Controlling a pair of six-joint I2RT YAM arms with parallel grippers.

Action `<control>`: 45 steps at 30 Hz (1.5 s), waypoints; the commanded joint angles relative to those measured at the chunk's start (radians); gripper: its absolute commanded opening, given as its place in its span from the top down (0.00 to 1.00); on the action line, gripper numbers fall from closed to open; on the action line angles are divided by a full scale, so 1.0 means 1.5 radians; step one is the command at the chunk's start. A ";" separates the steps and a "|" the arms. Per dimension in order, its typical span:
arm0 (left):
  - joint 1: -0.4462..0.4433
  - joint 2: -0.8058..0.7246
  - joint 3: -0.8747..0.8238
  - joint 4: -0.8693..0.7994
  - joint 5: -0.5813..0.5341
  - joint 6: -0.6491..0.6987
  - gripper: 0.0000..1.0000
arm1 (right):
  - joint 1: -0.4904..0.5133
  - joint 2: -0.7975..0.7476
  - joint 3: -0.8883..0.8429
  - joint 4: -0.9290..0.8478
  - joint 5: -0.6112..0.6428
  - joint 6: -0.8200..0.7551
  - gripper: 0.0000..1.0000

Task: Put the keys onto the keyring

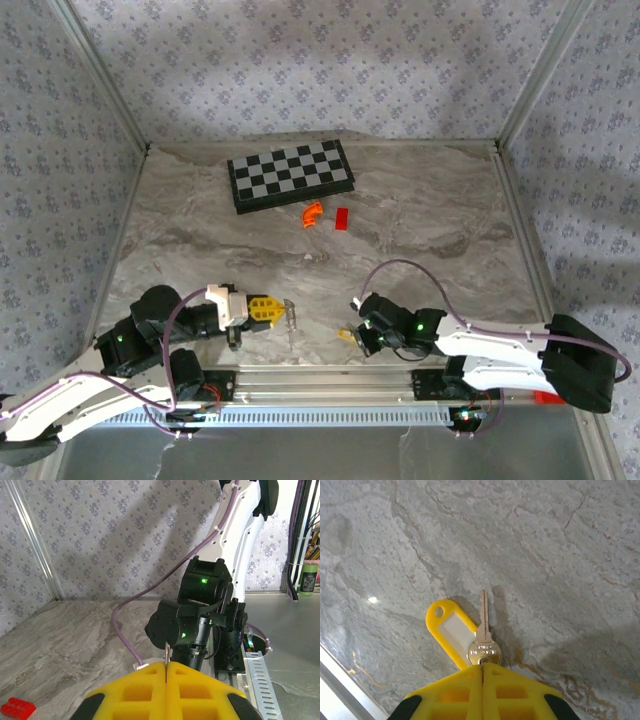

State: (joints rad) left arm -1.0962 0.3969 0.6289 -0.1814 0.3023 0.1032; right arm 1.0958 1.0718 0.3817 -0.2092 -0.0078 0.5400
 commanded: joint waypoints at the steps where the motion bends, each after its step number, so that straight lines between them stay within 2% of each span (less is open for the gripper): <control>1: -0.005 -0.012 0.018 0.018 0.003 -0.002 1.00 | 0.006 0.007 0.036 -0.025 -0.002 -0.011 0.97; 6: -0.005 -0.012 0.021 0.011 -0.003 0.002 1.00 | 0.006 0.034 0.111 -0.139 0.002 -0.003 1.00; 10: -0.006 -0.012 0.025 0.008 -0.003 0.002 1.00 | -0.013 0.091 0.192 -0.248 -0.035 0.002 1.00; 19: -0.007 -0.019 0.016 0.009 -0.033 0.011 1.00 | -0.112 0.264 0.426 -0.425 -0.073 -0.160 1.00; 23: -0.006 -0.012 0.033 -0.004 -0.055 0.027 1.00 | -0.149 0.325 0.495 -0.438 -0.088 -0.217 1.00; 31: -0.006 -0.029 0.025 -0.006 -0.089 0.029 1.00 | -0.164 0.426 0.596 -0.440 -0.083 -0.290 1.00; 36: -0.007 -0.035 0.024 -0.007 -0.099 0.031 1.00 | -0.158 0.453 0.603 -0.427 -0.068 -0.301 1.00; 45: -0.006 -0.036 0.023 -0.005 -0.104 0.034 1.00 | -0.142 0.441 0.565 -0.455 -0.044 -0.295 1.00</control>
State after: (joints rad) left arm -1.0962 0.3542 0.6292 -0.2142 0.1596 0.1417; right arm 0.8700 1.7405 1.2518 -0.8383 -0.1001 0.1108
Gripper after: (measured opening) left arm 0.043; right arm 0.052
